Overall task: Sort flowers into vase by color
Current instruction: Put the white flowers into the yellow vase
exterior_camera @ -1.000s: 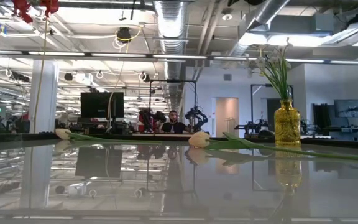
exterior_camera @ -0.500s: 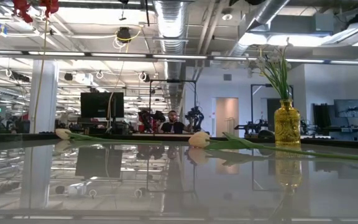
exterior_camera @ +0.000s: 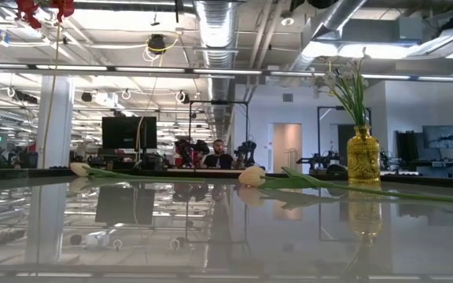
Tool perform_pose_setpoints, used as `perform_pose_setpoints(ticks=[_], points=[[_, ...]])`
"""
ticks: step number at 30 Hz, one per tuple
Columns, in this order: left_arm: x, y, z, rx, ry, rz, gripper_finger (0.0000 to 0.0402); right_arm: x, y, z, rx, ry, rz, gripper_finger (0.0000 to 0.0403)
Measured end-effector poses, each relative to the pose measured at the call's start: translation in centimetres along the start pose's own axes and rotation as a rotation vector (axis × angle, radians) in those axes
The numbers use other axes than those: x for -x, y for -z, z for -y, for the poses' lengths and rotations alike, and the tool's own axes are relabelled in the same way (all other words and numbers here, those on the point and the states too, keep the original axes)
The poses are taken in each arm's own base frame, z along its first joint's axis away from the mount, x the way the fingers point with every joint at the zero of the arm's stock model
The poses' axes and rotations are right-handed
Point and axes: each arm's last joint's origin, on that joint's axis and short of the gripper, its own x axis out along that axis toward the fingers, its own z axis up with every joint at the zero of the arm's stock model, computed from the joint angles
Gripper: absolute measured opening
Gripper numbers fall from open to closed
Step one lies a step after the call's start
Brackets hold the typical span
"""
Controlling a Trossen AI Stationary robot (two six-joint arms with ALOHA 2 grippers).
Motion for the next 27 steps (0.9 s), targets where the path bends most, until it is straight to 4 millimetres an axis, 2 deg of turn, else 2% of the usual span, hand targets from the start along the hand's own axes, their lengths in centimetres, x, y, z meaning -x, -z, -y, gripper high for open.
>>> perform_pose_setpoints(ticks=[6, 11, 15, 22, 27], points=[[-1.7, 0.6, 0.0, 0.017, 0.023, -0.035, 0.0, 0.0, -0.1, -0.2, -0.001, -0.009, 0.005, 0.0197], [-2.7, 0.8, 0.3, 0.007, 0.045, -0.045, 0.0, 0.0, -0.1, -0.2, -0.001, -0.013, 0.003, 0.0188], [-2.9, 0.8, 0.2, 0.002, 0.042, -0.044, 0.0, 0.0, 0.0, -0.3, -0.004, -0.017, -0.006, 0.0151], [-2.9, 0.7, 0.2, -0.003, 0.036, -0.042, 0.0016, 0.0, 0.1, -0.4, -0.006, -0.022, -0.014, 0.004], [-2.8, 0.8, 0.1, -0.005, 0.031, -0.044, 0.0071, 0.0, 0.2, -0.4, -0.034, -0.027, -0.029, 0.0034]])
